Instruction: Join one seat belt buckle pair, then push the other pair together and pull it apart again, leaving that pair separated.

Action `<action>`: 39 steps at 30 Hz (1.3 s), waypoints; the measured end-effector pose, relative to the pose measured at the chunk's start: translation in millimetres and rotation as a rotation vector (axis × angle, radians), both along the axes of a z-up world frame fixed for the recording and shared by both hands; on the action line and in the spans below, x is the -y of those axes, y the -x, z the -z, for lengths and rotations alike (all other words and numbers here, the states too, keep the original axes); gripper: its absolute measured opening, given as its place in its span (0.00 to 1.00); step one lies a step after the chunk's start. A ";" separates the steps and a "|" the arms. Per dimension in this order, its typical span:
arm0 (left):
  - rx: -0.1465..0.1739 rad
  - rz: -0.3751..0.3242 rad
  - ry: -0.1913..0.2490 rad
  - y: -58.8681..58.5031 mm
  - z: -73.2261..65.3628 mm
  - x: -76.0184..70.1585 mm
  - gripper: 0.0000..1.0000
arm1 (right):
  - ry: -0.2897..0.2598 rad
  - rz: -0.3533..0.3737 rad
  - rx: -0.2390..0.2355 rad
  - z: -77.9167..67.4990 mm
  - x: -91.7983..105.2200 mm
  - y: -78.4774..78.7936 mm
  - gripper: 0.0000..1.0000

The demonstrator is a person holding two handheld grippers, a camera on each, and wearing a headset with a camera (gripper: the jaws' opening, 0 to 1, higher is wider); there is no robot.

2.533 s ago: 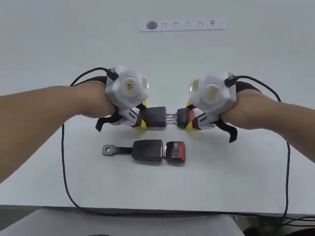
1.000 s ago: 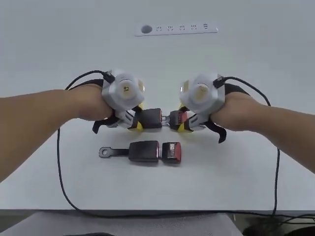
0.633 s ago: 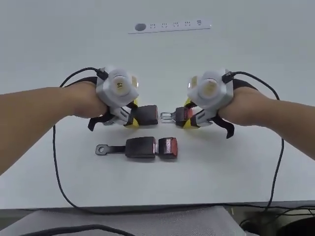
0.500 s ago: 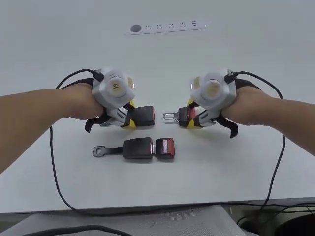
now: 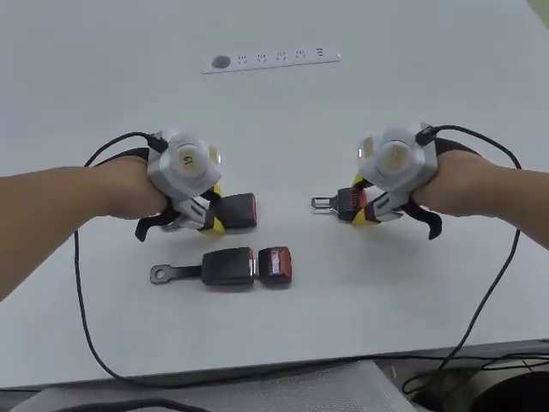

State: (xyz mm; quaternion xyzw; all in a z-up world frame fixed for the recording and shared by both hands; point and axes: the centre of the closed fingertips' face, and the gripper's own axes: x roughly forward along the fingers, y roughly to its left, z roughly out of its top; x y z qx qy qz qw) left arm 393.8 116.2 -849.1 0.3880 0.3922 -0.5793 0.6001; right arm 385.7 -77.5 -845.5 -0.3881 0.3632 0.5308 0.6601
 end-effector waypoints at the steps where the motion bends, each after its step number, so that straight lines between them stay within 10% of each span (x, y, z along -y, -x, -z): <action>1: 0.000 -0.006 -0.002 0.1 -0.2 -0.2 0.32 | 0.002 0.003 -0.004 0.2 -0.9 0.0 0.36; 11: 0.005 -0.032 -0.013 -0.3 -1.3 -0.1 0.33 | -0.022 0.086 0.047 -2.2 2.7 -10.3 0.55; 15: 0.063 -0.026 0.002 -6.2 -4.0 -1.3 0.41 | -0.039 0.129 0.033 -3.5 6.7 0.6 0.63; 22: 0.128 -0.109 0.064 -9.3 -32.2 -22.5 0.51 | -0.208 0.254 0.096 -38.0 0.2 19.8 0.70; 39: 0.237 -0.425 0.267 63.5 -90.0 -98.0 0.84 | -0.381 0.418 0.113 -79.6 -7.1 81.6 0.90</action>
